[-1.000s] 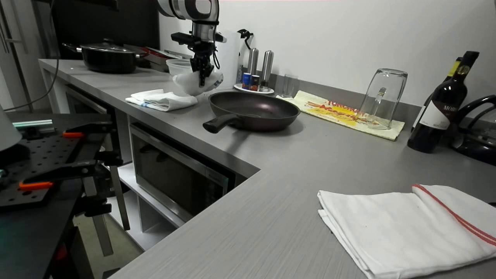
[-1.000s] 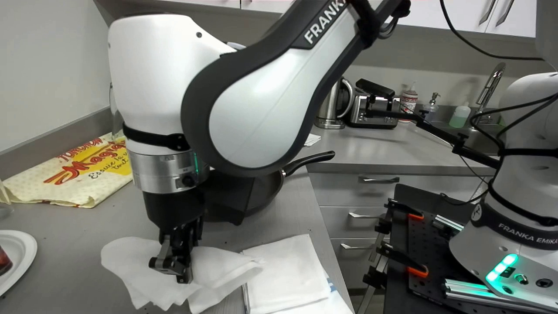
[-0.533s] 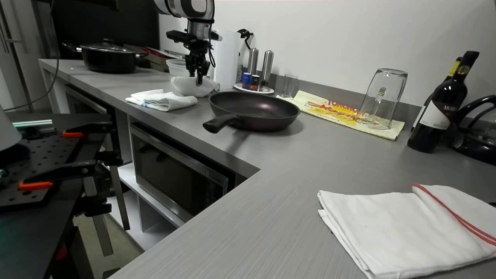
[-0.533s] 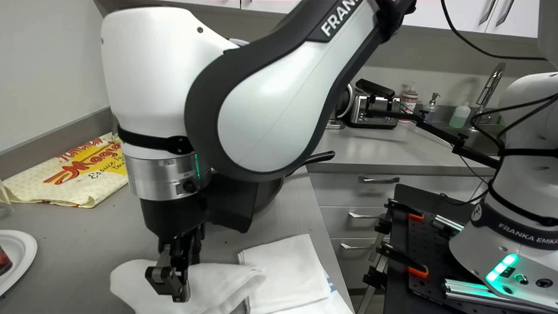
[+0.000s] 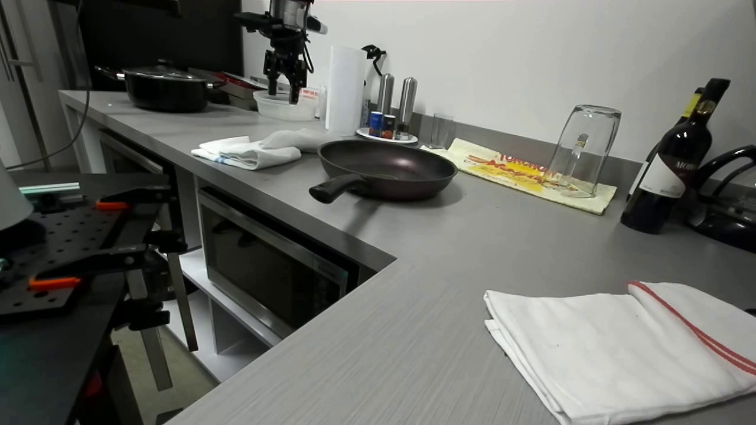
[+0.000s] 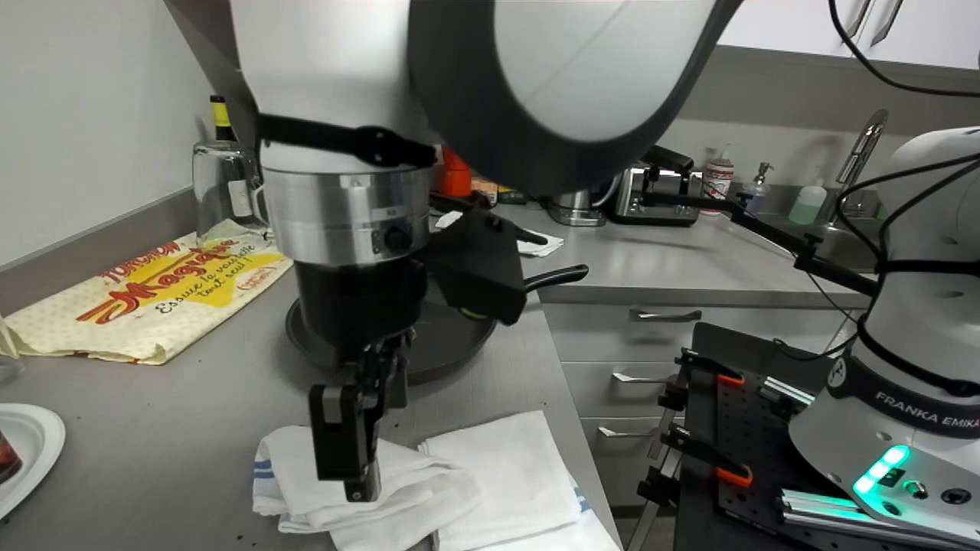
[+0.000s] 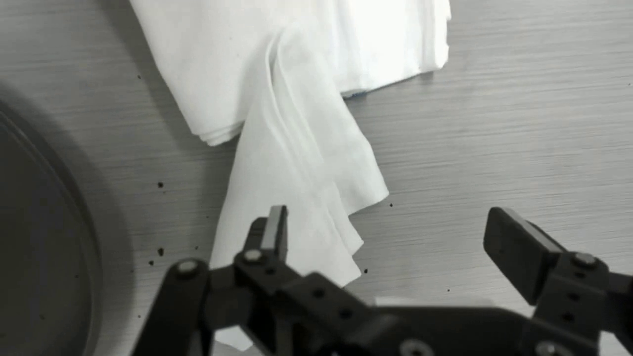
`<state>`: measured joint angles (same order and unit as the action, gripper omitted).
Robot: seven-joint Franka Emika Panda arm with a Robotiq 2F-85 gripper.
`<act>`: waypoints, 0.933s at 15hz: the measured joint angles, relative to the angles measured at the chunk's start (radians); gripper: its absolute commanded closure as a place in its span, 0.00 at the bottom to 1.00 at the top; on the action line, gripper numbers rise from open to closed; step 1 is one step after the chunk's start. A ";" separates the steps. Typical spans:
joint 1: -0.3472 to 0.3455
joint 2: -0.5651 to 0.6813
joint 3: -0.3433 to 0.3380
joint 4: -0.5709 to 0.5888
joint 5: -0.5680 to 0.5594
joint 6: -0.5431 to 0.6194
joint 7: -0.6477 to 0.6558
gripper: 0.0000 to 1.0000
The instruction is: Pick the cloth and wipe the pan
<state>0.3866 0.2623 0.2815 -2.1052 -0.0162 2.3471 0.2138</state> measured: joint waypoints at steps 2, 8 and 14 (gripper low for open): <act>-0.015 -0.069 0.008 -0.048 0.036 -0.034 -0.012 0.00; -0.045 -0.266 0.011 -0.186 0.069 -0.075 -0.022 0.00; -0.057 -0.459 0.010 -0.290 0.068 -0.103 -0.037 0.00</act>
<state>0.3296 -0.1966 0.2919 -2.3949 0.0521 2.2444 0.1763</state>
